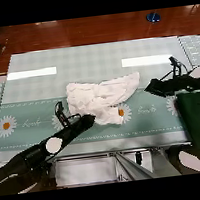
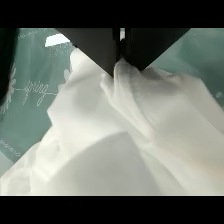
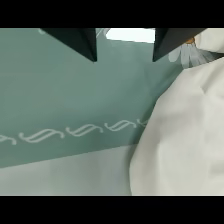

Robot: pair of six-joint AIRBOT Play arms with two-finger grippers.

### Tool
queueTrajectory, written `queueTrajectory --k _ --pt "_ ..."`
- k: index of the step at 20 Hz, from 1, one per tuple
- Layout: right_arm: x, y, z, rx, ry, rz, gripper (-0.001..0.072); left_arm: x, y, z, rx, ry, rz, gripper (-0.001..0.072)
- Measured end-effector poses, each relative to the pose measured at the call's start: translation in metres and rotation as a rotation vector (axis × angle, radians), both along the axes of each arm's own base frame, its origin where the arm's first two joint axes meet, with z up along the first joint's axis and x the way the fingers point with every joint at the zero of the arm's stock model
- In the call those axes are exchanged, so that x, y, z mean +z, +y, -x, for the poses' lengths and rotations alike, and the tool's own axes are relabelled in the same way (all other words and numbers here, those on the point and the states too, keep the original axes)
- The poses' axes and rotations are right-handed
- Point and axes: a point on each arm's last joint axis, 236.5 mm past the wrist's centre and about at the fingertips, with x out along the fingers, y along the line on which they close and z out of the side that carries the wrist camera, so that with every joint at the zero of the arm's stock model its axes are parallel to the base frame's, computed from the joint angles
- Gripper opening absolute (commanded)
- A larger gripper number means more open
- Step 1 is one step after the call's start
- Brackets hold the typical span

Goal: Fold the shirts.

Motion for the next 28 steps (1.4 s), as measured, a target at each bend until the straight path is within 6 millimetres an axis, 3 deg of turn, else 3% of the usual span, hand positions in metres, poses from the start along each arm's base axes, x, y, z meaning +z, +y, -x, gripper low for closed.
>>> queueTrajectory --k 8,9,11,13,15,16,18,20,22,25,28 --pt "-0.034 0.060 -0.020 0.051 0.071 -0.107 0.0401 0.011 -0.008 0.009 -0.081 -0.034 -0.001 0.0018" --pt "-0.036 0.068 -0.026 0.059 0.070 -0.116 0.0355 0.011 -0.009 0.009 -0.083 -0.035 0.000 0.0018" --pt "-0.036 0.085 -0.037 0.079 0.066 -0.137 0.0013 0.013 -0.009 0.010 -0.089 -0.038 0.004 0.0018" --pt "-0.030 0.098 -0.050 0.112 0.038 -0.144 0.0019 0.019 -0.009 0.008 -0.088 -0.049 0.014 0.0018" --pt "-0.011 0.108 -0.068 0.149 -0.017 -0.155 0.0019 0.034 -0.005 0.001 -0.078 -0.088 0.036 0.0018" --pt "0.006 0.111 -0.079 0.178 -0.058 -0.155 0.0019 0.048 -0.001 -0.008 -0.059 -0.125 0.056 0.0018" --pt "0.056 0.114 -0.104 0.235 -0.177 -0.138 0.0019 0.095 0.017 -0.037 0.011 -0.242 0.111 0.0017" --pt "0.126 0.112 -0.130 0.280 -0.343 -0.091 0.0019 0.163 0.051 -0.071 0.123 -0.410 0.167 0.0017" --pt "0.212 0.106 -0.143 0.307 -0.537 -0.031 0.0019 0.242 0.097 -0.096 0.239 -0.592 0.202 0.0017" --pt "0.344 0.091 -0.127 0.315 -0.827 0.074 0.0019 0.351 0.152 -0.101 0.289 -0.818 0.169 0.0017" --pt "0.440 0.068 -0.072 0.302 -1.038 0.200 0.0019 0.425 0.182 -0.082 0.224 -0.951 -0.008 0.0017"
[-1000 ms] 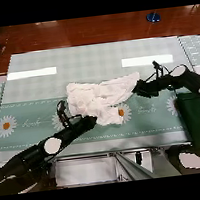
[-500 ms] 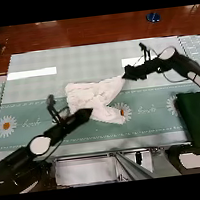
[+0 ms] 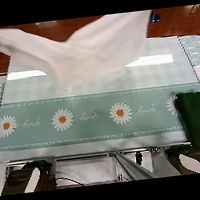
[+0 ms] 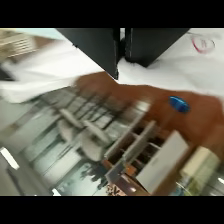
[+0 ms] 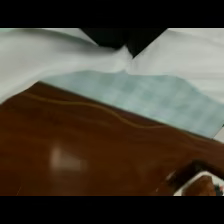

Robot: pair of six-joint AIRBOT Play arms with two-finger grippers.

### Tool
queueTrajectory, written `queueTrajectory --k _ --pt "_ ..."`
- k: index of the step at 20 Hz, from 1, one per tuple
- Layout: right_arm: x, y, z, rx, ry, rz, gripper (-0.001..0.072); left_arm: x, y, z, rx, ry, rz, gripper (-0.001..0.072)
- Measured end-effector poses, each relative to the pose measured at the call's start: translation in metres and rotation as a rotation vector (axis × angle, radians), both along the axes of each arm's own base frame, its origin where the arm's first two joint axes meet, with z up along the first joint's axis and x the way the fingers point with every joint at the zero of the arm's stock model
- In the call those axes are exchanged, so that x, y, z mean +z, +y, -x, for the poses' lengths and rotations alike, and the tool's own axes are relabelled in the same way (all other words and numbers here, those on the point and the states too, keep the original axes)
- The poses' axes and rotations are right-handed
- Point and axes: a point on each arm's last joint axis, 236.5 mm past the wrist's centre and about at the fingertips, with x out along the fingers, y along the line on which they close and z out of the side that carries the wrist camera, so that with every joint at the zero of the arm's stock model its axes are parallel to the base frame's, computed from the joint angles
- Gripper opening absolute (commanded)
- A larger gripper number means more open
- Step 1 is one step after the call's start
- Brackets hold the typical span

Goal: Fold the shirts.

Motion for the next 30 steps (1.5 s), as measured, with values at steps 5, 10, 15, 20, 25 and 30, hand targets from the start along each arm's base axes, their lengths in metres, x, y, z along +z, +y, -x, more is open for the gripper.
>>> queueTrajectory --k 5,10,15,20,25,30 --pt "0.085 -0.047 0.117 -0.122 -0.231 0.106 0.0019 0.086 0.042 0.050 0.217 -0.093 -0.378 0.0017" --pt "0.102 -0.075 0.210 -0.195 -0.288 0.130 0.0019 0.143 0.048 0.116 0.390 -0.199 -0.567 0.0017" --pt "0.065 -0.090 0.232 -0.243 -0.157 0.160 0.0019 0.093 0.065 0.123 0.401 -0.014 -0.630 0.0017" --pt "-0.030 -0.088 0.175 -0.244 0.105 0.204 0.0018 -0.063 0.058 0.069 0.155 0.399 -0.576 0.0017" --pt "-0.145 -0.074 0.070 -0.239 0.344 0.207 0.0018 -0.202 0.063 0.004 0.052 0.660 -0.424 0.0018" --pt "-0.242 -0.041 -0.044 -0.201 0.528 0.131 0.0019 -0.281 0.075 -0.065 0.074 0.780 -0.309 0.0018"
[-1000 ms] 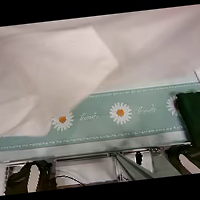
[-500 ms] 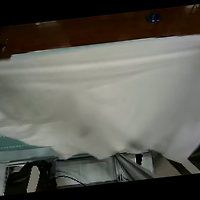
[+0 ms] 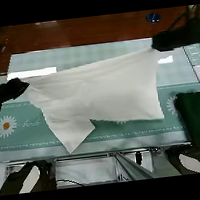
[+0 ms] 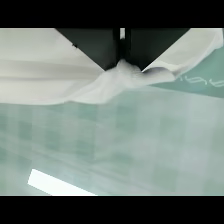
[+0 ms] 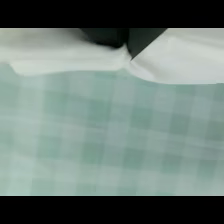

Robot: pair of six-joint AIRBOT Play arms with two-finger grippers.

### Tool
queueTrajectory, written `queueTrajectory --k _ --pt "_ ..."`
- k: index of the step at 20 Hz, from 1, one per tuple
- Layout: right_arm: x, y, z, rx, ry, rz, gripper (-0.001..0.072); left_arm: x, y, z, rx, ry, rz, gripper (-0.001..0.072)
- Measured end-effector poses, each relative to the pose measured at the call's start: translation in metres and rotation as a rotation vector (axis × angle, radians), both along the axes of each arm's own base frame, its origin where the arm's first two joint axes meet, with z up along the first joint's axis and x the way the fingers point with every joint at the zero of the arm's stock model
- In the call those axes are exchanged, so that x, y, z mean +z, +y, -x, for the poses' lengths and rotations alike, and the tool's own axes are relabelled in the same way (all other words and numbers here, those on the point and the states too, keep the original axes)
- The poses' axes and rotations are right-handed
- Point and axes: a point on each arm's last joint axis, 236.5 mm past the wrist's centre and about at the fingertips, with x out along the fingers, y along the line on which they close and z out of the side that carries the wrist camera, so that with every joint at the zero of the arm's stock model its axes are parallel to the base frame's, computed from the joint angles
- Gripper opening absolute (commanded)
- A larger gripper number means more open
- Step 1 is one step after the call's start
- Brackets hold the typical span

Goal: Fold the shirts.

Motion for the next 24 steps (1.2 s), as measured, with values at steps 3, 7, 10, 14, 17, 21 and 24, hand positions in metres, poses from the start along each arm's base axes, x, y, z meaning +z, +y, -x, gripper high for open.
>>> queueTrajectory --k 3,7,10,14,17,21,24 --pt "-0.045 0.025 -0.057 -0.010 0.080 -0.117 0.0282 -0.033 0.004 -0.033 0.047 0.048 0.061 0.0217" --pt "-0.085 0.041 -0.096 -0.068 0.191 -0.342 0.0410 -0.065 0.000 -0.048 0.039 0.136 0.113 0.0510" --pt "-0.086 0.017 -0.093 -0.057 0.237 -0.391 0.0409 -0.078 0.019 -0.035 -0.011 0.215 0.061 0.0510" --pt "-0.078 -0.041 -0.043 0.011 0.318 -0.255 0.0409 -0.097 0.070 0.019 0.005 0.383 0.046 0.0510" --pt "-0.087 -0.074 0.006 -0.044 0.356 -0.193 0.0409 -0.122 0.083 0.077 0.052 0.509 0.116 0.0510" --pt "-0.113 -0.077 0.071 -0.172 0.333 -0.282 0.0409 -0.155 0.053 0.127 0.079 0.604 0.314 0.0510" --pt "-0.133 -0.075 0.114 -0.260 0.312 -0.345 0.0410 -0.163 0.029 0.138 0.062 0.611 0.400 0.0509"
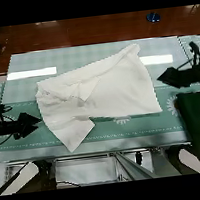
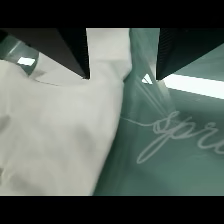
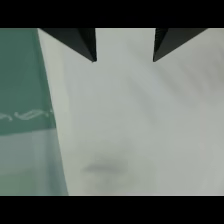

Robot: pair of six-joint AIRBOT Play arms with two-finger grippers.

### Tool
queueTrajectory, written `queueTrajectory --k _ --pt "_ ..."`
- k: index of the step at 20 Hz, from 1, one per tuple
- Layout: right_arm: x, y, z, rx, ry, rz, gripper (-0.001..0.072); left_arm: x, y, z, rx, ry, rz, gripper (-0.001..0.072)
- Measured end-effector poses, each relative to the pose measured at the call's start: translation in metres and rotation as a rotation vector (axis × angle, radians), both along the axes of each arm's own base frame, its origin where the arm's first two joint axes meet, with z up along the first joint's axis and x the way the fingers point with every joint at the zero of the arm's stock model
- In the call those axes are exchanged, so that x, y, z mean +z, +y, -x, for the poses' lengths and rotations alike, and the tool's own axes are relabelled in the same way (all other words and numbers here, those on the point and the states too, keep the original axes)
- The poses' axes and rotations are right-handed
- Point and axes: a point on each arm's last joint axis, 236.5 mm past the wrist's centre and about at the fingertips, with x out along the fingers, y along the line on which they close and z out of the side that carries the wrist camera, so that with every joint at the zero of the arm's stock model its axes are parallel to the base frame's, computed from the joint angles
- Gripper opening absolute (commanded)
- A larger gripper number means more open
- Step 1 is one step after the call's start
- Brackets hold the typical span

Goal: Fold the shirts.

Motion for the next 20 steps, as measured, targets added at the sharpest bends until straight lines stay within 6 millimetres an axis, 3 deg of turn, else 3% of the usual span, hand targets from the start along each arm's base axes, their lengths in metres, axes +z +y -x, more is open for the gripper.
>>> queueTrajectory --k 2,5,6,7,8,10,12,16,20 --pt "-0.011 0.000 0.021 -0.042 0.003 -0.015 0.0409 -0.004 -0.014 0.001 -0.017 -0.002 0.029 0.0509" --pt "-0.019 -0.004 0.036 -0.103 0.005 -0.040 0.0409 -0.013 -0.035 0.000 -0.066 0.005 0.052 0.0504" --pt "-0.020 -0.009 0.039 -0.130 0.006 -0.047 0.0409 -0.016 -0.042 -0.002 -0.080 0.006 0.060 0.0384" --pt "-0.021 -0.015 0.041 -0.158 0.008 -0.050 0.0409 -0.019 -0.047 -0.005 -0.088 -0.001 0.052 0.0088" --pt "-0.023 -0.025 0.043 -0.195 0.015 -0.047 0.0409 -0.024 -0.049 -0.009 -0.095 -0.009 0.032 0.0017" --pt "-0.033 -0.047 0.055 -0.254 0.060 -0.023 0.0409 -0.026 -0.057 -0.014 -0.109 -0.022 0.028 0.0018" --pt "-0.049 -0.057 0.074 -0.282 0.147 -0.021 0.0409 -0.027 -0.062 -0.017 -0.120 -0.030 0.025 0.0018" --pt "-0.077 -0.040 0.105 -0.253 0.292 -0.072 0.0409 -0.028 -0.066 -0.020 -0.122 -0.040 0.023 0.0018" --pt "-0.096 -0.019 0.107 -0.210 0.353 -0.106 0.0409 -0.029 -0.067 -0.021 -0.122 -0.042 0.020 0.0018"
